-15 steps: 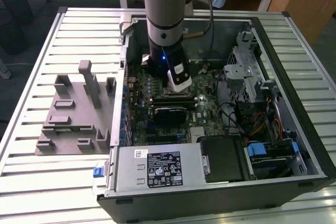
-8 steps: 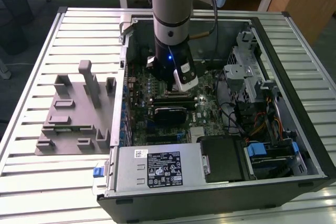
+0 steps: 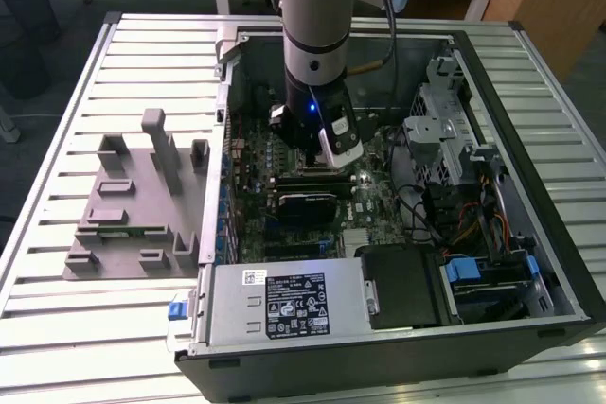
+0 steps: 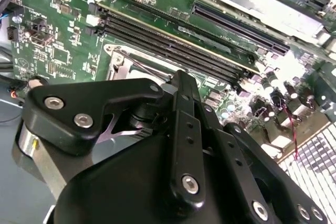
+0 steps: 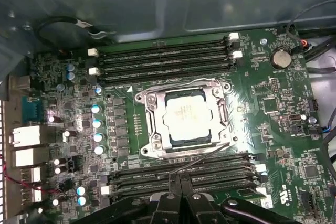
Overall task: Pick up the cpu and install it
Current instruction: 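Install the second cpu locking lever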
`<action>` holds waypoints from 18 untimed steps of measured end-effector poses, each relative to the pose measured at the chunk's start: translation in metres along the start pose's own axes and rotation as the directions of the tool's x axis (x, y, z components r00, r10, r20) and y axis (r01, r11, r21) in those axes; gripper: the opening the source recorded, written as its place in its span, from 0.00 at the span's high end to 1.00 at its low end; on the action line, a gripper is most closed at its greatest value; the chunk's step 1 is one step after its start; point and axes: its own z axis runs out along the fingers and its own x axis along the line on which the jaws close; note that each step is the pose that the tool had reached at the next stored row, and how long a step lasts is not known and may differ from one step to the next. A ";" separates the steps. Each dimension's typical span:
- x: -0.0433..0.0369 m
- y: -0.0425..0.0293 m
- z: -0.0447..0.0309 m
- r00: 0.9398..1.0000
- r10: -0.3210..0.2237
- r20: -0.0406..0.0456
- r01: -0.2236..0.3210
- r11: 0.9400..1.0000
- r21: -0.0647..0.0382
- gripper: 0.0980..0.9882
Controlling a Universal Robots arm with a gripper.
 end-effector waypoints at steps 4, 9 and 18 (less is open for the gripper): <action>0.0001 -0.0011 0.0061 1.000 0.000 -0.001 0.000 1.000 -0.006 0.99; 0.0011 -0.0020 0.0106 1.000 0.001 -0.005 -0.001 1.000 -0.030 0.99; 0.0091 -0.0045 0.0175 1.000 0.002 -0.011 -0.003 0.997 -0.071 0.99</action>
